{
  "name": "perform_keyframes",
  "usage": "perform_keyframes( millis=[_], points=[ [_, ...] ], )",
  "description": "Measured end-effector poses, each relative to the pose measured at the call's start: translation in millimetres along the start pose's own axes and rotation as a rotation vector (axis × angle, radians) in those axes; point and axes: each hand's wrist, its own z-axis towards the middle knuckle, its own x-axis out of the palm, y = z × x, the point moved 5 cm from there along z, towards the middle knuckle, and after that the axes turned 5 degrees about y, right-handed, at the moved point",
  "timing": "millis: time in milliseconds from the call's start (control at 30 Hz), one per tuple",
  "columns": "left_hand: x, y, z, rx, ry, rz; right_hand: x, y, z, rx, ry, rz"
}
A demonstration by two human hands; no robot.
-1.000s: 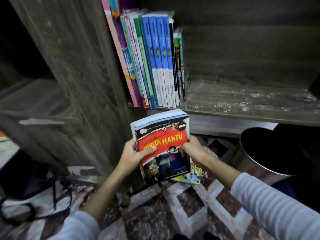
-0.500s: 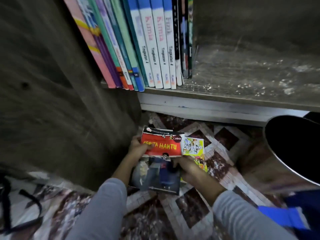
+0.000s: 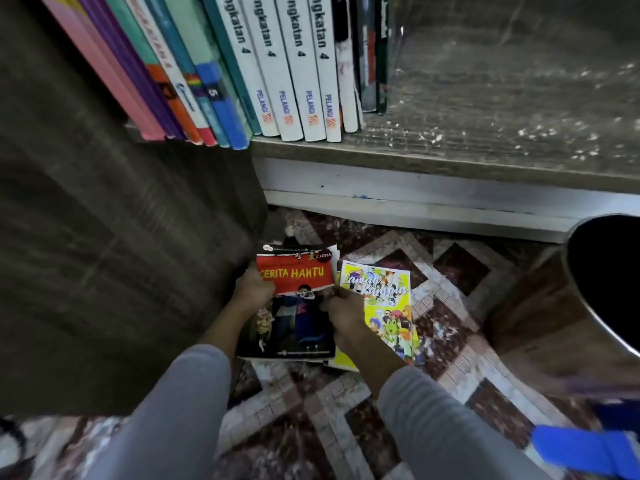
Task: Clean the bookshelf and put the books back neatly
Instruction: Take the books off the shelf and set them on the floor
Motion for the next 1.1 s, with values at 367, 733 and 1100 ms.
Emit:
perform_keyframes(
  millis=[367,733,1100],
  points=[
    [-8,-51,-58,0.198,-0.125,0.249,-16,68,-36,-0.218,-0.04,-0.635],
    [-50,-119,-174,0.303,-0.283,0.142,-25,128,-156,-0.591,-0.151,-0.621],
    [-96,-169,-277,0.55,-0.424,-0.017,-42,177,-257,-0.792,-0.251,-0.435]
  ],
)
